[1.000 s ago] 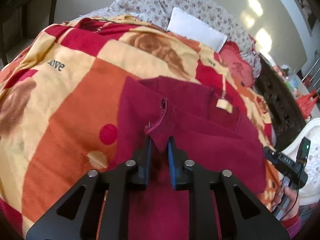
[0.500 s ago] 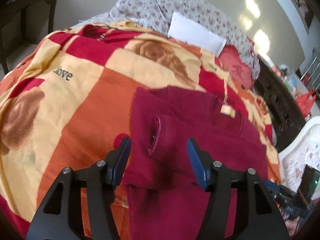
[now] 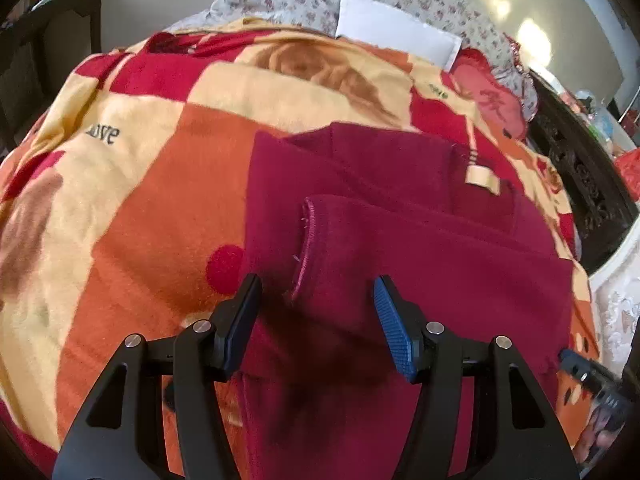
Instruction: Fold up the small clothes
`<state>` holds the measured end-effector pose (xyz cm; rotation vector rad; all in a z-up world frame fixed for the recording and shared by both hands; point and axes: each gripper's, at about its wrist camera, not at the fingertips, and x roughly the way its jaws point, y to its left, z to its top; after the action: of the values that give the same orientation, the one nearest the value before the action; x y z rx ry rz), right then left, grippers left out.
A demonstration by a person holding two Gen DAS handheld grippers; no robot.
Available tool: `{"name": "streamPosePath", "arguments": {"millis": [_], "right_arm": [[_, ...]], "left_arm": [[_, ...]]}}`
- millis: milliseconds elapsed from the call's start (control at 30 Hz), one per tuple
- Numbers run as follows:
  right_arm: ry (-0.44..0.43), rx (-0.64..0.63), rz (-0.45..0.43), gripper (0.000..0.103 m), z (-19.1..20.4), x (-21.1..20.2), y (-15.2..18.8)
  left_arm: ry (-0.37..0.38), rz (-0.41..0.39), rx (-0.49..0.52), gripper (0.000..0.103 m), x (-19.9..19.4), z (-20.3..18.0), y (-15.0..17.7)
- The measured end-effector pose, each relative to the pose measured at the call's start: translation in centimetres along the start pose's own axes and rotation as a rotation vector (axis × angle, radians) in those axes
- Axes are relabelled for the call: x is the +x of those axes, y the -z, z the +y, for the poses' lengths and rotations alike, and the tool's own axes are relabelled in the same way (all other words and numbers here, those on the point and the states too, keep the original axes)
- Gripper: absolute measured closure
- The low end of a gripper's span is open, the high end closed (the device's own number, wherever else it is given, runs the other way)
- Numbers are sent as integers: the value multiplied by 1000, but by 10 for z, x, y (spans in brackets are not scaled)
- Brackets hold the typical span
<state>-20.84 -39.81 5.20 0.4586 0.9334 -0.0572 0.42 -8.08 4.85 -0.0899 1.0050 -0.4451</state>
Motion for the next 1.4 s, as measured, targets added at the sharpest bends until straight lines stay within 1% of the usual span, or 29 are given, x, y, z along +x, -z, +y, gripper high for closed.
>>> {"name": "streamPosePath", "arguments": {"millis": [33, 67, 133, 167, 267, 300, 333, 367, 400, 433, 500, 533, 600, 667, 700, 767, 833, 867, 900, 1000, 1067, 1100, 1200, 1267, 1333, 1400], "right_arm": [[8, 16, -35, 61, -3, -7, -3], [36, 42, -70, 59, -7, -12, -7], [80, 119, -96, 50, -21, -13, -14], [71, 150, -94, 45, -28, -10, -16], [22, 216, -50, 45, -44, 13, -24], [5, 222, -32, 48, -47, 22, -25], [-15, 219, -32, 55, -46, 28, -25], [-17, 212, -44, 72, -45, 28, -26], [-6, 199, -61, 83, -44, 26, -26], [4, 178, -79, 92, -42, 21, -28], [34, 133, -108, 93, -37, 10, -34], [67, 98, -118, 93, -32, 7, -37], [142, 49, -101, 93, -29, 13, -42], [213, 12, -71, 94, -29, 29, -41], [221, 14, -62, 94, -32, 34, -39], [186, 67, -77, 94, -40, 28, -38], [151, 125, -76, 89, -48, 17, -36], [157, 149, -70, 76, -49, 10, -34], [162, 160, -71, 70, -48, 2, -32], [98, 124, -80, 69, -32, -21, -17], [88, 78, -60, 69, -16, -23, -6], [91, 64, -52, 69, -12, -21, -2], [195, 23, 23, 69, -12, 8, 8], [227, 37, 24, 69, -18, 13, 10], [210, 73, 23, 69, -21, 2, 10], [189, 72, 3, 68, -16, -14, 14]], "left_arm": [[6, -9, -7, 45, -6, 1, 2], [12, -12, -15, 45, -9, 3, 3], [25, -9, -37, 45, -16, 8, 9], [24, -7, -46, 45, -18, 11, 12], [18, 3, -67, 45, -20, 18, 19], [17, 18, -72, 45, -18, 19, 21], [15, 36, -74, 45, -16, 20, 23], [14, 44, -75, 45, -15, 21, 24], [13, 46, -74, 45, -15, 21, 26], [12, 45, -71, 45, -14, 20, 27], [14, 42, -65, 45, -15, 18, 28], [14, 39, -64, 45, -14, 17, 28], [7, 35, -60, 45, -13, 16, 30], [-7, 38, -49, 45, -12, 14, 33], [-13, 41, -44, 45, -13, 14, 34], [-1, 58, -46, 45, -16, 15, 38], [2, 54, -46, 45, -24, 17, 41], [-2, 47, -38, 45, -28, 17, 42], [-7, 39, -27, 45, -34, 17, 45], [-6, 31, -21, 45, -45, 16, 51], [11, 43, -22, 45, -50, 15, 60], [14, 48, -18, 45, -51, 13, 63], [3, 76, 10, 45, -53, 6, 79], [4, 112, 19, 45, -53, 3, 90], [2, 136, 37, 45, -56, 2, 101], [-6, 135, 53, 45, -62, 1, 110]]}}
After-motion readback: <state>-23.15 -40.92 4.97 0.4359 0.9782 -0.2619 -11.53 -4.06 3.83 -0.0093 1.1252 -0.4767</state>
